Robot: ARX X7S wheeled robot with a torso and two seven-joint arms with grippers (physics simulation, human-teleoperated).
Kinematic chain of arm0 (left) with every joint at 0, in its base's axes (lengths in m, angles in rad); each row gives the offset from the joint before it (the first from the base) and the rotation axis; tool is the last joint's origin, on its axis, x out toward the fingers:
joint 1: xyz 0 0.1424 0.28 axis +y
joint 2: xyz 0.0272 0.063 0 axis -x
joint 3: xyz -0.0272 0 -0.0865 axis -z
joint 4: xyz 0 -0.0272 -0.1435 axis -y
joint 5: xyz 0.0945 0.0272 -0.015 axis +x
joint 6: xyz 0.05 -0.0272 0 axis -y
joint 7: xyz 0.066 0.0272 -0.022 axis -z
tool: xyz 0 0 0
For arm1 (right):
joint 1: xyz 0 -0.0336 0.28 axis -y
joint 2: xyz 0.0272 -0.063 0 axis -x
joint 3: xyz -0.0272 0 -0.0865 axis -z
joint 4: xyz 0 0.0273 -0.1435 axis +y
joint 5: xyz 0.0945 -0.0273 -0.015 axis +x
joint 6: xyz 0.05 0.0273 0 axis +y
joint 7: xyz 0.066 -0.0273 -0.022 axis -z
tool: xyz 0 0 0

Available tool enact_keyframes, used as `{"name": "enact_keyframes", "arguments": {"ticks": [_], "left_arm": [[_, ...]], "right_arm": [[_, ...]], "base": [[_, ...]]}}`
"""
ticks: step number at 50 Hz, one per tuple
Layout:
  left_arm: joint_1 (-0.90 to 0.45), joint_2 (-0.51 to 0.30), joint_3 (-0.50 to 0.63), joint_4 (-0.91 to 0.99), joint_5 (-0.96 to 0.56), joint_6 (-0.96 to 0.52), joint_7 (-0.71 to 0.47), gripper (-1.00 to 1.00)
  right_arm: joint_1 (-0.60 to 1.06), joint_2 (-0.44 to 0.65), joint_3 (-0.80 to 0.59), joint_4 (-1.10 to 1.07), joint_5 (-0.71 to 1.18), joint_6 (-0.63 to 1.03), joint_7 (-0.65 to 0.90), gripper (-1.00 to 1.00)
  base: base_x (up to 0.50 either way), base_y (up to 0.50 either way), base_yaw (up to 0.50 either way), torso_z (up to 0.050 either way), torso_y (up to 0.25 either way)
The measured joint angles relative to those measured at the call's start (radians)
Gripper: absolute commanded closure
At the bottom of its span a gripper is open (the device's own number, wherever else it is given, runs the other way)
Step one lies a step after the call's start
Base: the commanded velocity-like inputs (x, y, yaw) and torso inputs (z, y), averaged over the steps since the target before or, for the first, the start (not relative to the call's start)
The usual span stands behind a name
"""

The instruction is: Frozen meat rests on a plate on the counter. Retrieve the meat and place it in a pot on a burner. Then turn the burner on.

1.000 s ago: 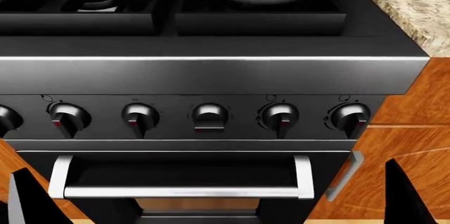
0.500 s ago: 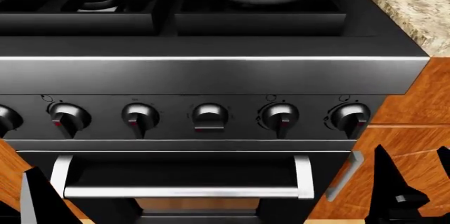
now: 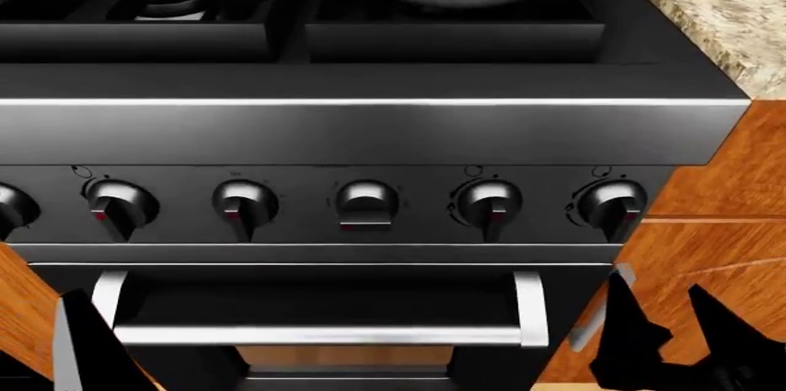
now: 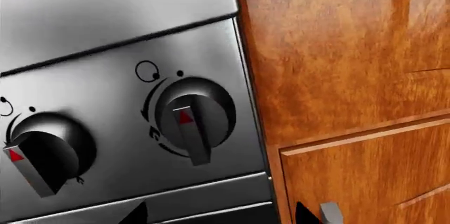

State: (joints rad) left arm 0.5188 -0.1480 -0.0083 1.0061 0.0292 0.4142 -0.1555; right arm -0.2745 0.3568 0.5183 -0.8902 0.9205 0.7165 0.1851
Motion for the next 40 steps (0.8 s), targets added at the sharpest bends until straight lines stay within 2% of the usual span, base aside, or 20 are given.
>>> {"name": "enact_keyframes", "arguments": {"ticks": [7, 12, 40], "left_arm": [[-0.003, -0.006, 0.005, -0.004, 0.002, -0.001, -0.007, -1.0], [-0.007, -0.01, 0.011, -0.01, 0.004, -0.002, -0.012, -1.0], [-0.03, -0.033, 0.033, -0.048, 0.008, -0.003, -0.036, -1.0]], "right_arm": [[-0.038, -0.002, -0.091, 0.02, -0.158, -0.107, -0.041, -1.0], [-0.028, 0.014, -0.12, 0.011, -0.203, -0.117, -0.036, -1.0], [0.145, 0.126, -0.177, -0.031, -0.207, 0.015, 0.087, -1.0]], "base": [[0.0, 0.0, 0.0, 0.0, 0.0], [0.0, 0.0, 0.0, 0.0, 0.0], [0.0, 0.0, 0.0, 0.0, 0.0]]}}
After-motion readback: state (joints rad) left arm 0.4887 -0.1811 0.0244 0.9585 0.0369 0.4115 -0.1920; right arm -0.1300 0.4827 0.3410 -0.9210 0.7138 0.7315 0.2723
